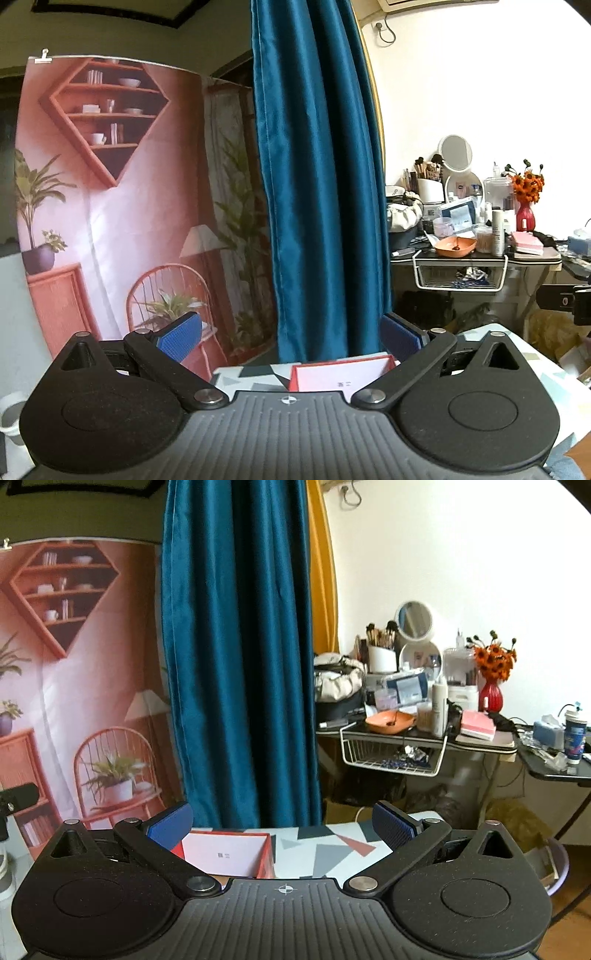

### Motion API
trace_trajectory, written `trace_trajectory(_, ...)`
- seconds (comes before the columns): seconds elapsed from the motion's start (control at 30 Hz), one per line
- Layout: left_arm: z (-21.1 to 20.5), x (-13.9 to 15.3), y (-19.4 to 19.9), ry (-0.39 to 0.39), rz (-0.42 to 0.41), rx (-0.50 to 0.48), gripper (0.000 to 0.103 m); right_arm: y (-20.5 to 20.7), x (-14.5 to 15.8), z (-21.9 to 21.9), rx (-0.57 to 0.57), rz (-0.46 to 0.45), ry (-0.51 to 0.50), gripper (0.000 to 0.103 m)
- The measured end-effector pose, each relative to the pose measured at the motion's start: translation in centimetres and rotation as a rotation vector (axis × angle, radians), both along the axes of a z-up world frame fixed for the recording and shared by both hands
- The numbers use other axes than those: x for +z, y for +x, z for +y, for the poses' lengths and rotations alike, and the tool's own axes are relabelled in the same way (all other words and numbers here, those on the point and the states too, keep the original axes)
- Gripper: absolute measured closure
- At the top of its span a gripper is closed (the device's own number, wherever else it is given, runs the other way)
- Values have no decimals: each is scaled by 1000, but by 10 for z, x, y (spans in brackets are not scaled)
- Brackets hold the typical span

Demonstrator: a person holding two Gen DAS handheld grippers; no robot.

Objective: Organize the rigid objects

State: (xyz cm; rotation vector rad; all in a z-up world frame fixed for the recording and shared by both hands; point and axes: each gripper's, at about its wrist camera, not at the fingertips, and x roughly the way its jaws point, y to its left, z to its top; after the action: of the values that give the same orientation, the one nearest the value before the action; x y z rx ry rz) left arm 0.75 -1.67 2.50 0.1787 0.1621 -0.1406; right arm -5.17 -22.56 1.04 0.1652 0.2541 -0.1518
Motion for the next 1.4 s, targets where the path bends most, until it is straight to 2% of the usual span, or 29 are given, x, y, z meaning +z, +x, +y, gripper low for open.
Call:
trace_trajectory(0.23,2,4,-5,-33,11,28,0,-22,7,-5,-25,-25,-11,0)
trace_trajectory(0.43,0,3,-11,-2,19,53,0,-23,5,-8,-31,-13,-1,0)
trace_trajectory(1.4,4,4,-13,-21,39,57,0,-21,2,-4,-28,-4,14,0)
